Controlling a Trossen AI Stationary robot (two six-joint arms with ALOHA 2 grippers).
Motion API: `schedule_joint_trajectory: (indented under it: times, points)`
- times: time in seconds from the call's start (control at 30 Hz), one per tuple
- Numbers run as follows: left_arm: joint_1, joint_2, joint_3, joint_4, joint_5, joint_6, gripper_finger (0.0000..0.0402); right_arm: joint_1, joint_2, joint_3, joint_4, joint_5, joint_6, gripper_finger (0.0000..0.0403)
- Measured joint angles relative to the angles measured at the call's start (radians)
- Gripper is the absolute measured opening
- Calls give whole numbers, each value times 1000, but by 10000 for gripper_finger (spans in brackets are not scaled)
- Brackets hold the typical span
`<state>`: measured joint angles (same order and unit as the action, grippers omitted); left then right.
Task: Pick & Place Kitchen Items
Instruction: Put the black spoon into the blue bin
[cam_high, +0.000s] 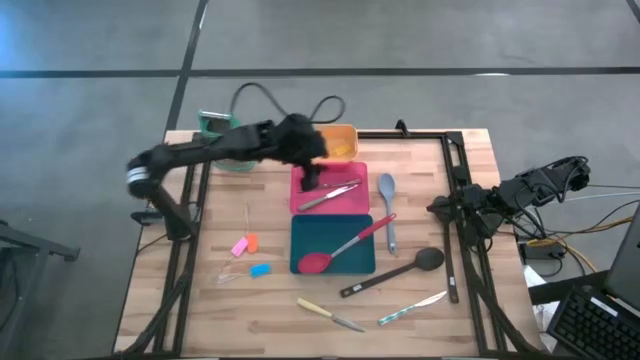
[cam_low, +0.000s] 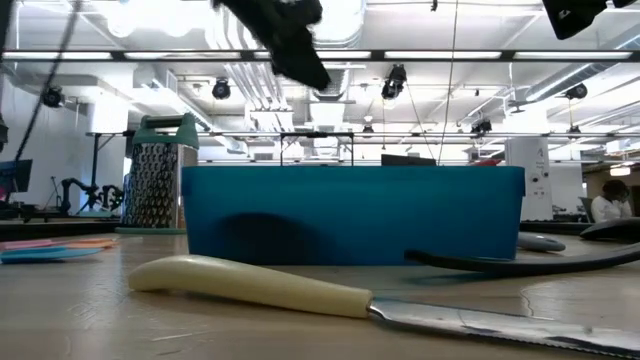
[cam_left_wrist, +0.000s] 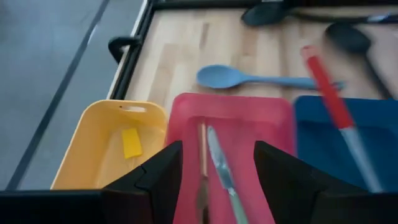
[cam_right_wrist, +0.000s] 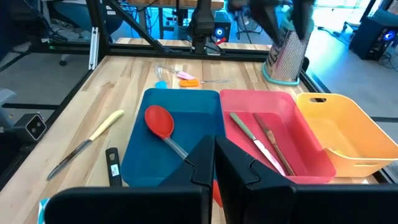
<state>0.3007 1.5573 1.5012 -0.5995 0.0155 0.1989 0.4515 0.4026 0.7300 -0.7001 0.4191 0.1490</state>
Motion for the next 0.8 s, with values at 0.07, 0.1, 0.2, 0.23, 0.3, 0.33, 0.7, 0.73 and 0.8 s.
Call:
schedule_joint_trajectory:
  times: [0.07,0.1,0.2,0.23,0.3,0.33,0.7,0.73,0.8]
  points:
    - [-19,-97,-62,10,-1,-17,202,0,0,0,0,0,0,8]
    - [-27,-148,-95,12,-1,-30,202,0,0,0,0,0,0,8]
    - [-41,-298,-196,23,-7,-92,202,0,0,0,0,0,0,8]
    - [-44,-349,-228,28,-13,-109,202,0,0,0,0,0,0,8]
    - [-50,-451,-294,46,-29,-144,202,0,0,0,0,0,-4,8]
    - [-51,-501,-327,56,-40,-158,202,0,0,0,0,0,-6,8]
    - [-53,-883,-576,109,-71,-193,202,0,1,0,56,2,-46,8]
    - [-53,-900,-586,108,-71,-193,202,0,4,0,81,2,-65,8]
    - [-53,-925,-604,110,-71,-193,202,0,5,0,143,0,-103,8]
